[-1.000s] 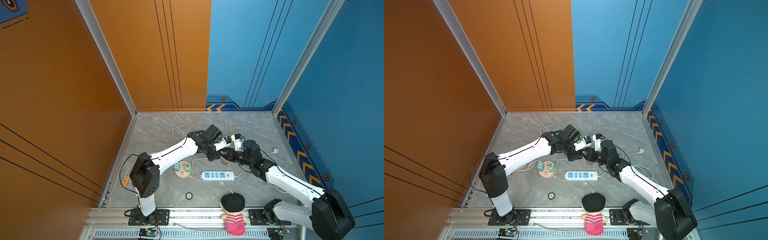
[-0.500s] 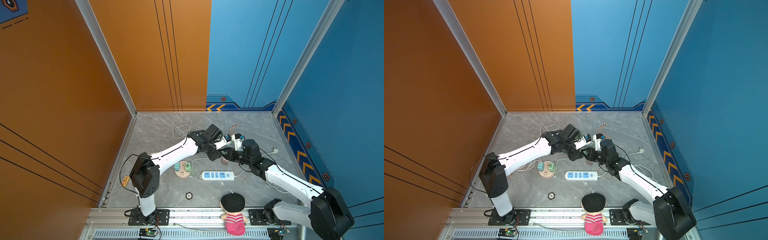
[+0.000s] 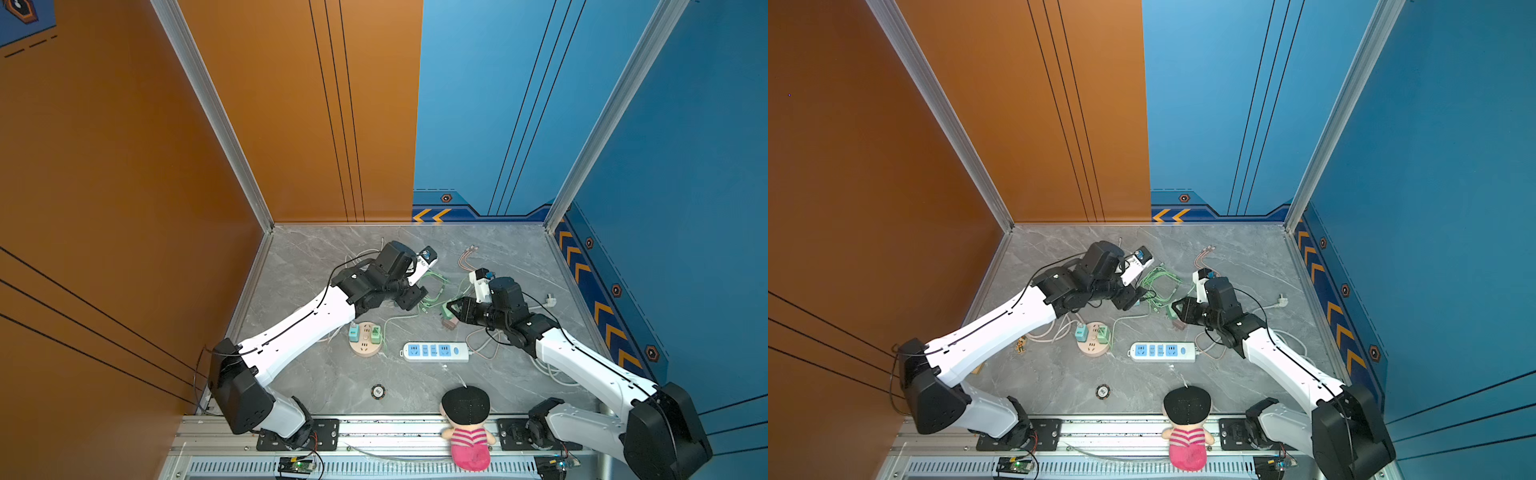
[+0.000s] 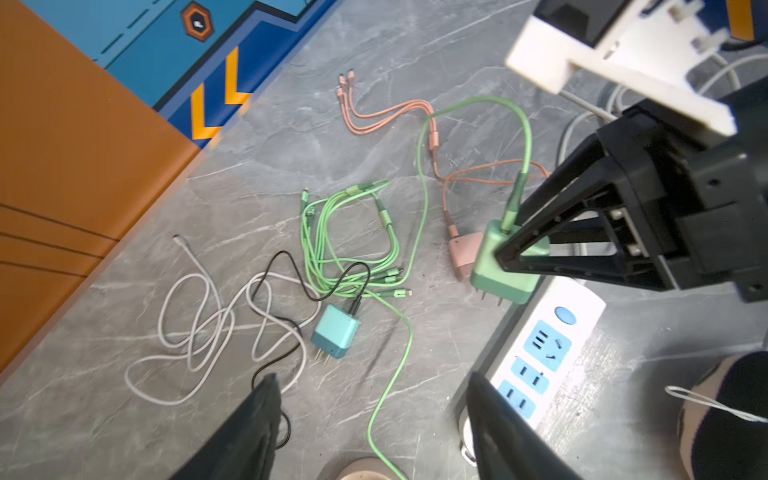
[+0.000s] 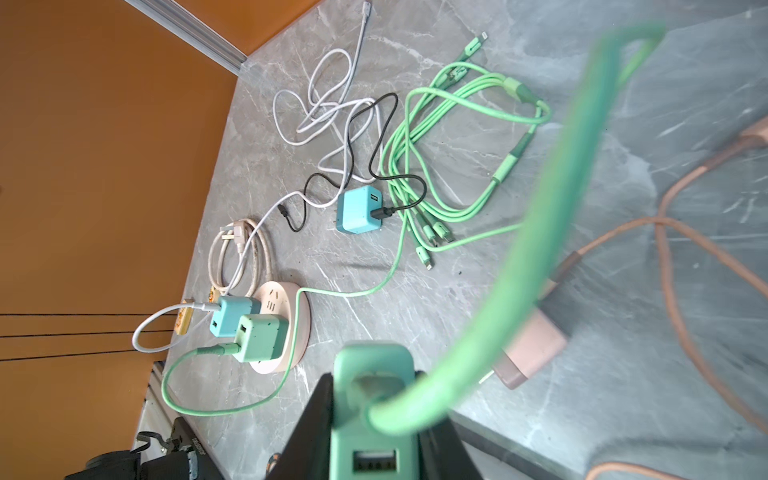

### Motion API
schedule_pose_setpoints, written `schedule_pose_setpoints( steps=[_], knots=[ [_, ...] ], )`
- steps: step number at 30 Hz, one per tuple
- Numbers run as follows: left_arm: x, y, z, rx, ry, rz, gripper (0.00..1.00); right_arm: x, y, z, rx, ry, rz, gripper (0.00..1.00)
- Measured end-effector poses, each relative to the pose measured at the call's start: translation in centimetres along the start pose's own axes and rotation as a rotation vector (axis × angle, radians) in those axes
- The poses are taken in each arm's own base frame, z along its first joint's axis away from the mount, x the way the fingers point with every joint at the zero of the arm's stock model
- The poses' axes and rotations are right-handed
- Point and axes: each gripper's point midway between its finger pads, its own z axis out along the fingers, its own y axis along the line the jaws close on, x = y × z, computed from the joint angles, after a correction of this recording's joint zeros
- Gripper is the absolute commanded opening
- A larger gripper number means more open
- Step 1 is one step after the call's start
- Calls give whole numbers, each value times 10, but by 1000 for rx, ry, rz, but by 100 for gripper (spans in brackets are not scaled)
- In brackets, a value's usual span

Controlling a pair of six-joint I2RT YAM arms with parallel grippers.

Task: Insert the plug

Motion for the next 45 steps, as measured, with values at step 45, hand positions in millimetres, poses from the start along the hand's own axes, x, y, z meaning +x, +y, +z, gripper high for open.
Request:
schedule_pose_setpoints(
  steps=[45],
  knots=[
    [57,25,17,-34,103,-209,72,20,25,-20,-69,106,-632,0]
  ],
)
